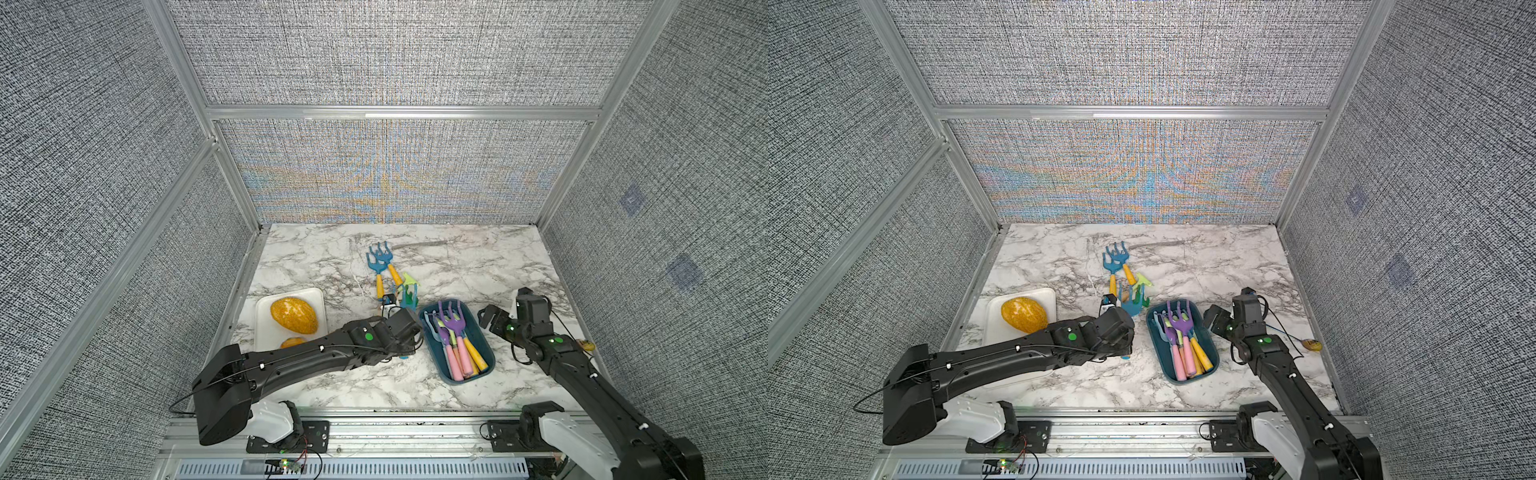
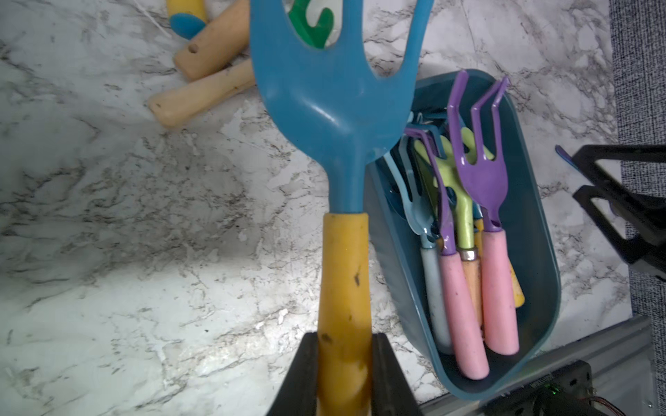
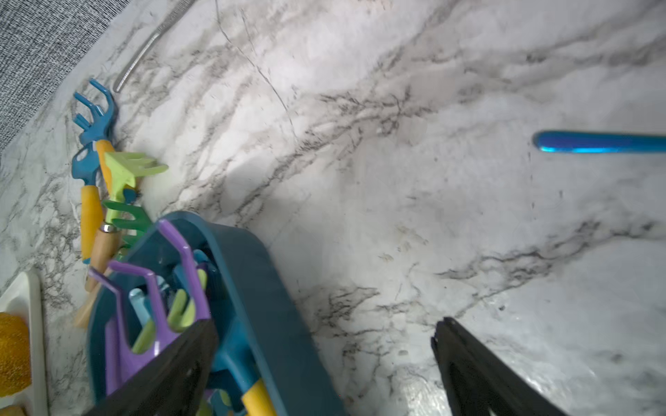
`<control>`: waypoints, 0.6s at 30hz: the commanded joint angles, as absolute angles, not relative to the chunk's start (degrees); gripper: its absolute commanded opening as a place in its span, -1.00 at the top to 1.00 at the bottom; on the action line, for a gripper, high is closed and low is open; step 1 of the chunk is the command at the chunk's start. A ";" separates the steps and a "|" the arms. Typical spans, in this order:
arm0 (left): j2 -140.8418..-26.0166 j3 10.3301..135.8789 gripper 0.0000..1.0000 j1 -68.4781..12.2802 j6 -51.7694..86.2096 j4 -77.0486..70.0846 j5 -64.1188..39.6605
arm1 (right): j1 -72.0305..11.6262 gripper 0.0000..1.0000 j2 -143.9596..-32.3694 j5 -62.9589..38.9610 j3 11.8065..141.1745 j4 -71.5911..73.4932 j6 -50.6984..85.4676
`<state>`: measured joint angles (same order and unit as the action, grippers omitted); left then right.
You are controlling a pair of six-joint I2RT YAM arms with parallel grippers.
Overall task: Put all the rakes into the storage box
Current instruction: Move the storage box to the center of the board.
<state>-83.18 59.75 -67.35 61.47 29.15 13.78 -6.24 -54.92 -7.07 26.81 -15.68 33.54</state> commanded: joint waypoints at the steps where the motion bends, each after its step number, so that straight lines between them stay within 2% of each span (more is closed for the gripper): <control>1: -87.80 63.39 1.00 -71.87 59.89 23.51 13.70 | -4.34 -0.98 -56.40 -18.85 24.18 -11.03 31.52; 6: -89.04 64.33 1.00 -72.26 59.34 23.27 13.47 | -3.82 -0.96 -57.51 -23.52 20.71 -7.19 32.11; 10: -89.18 63.85 1.00 -72.33 59.50 23.19 13.92 | -3.86 -0.86 -56.08 -26.88 18.38 -5.46 32.78; 16: -88.64 62.71 1.00 -72.29 60.47 23.70 15.77 | -6.49 -0.35 -47.67 -32.03 13.27 -5.35 36.48; 18: -87.18 62.76 1.00 -72.16 61.53 26.30 18.12 | -14.53 -0.21 -44.74 -29.44 11.92 -3.49 42.64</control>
<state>-88.86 62.85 -72.25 60.42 24.62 14.37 -8.88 -47.40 -26.68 13.08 -6.22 35.57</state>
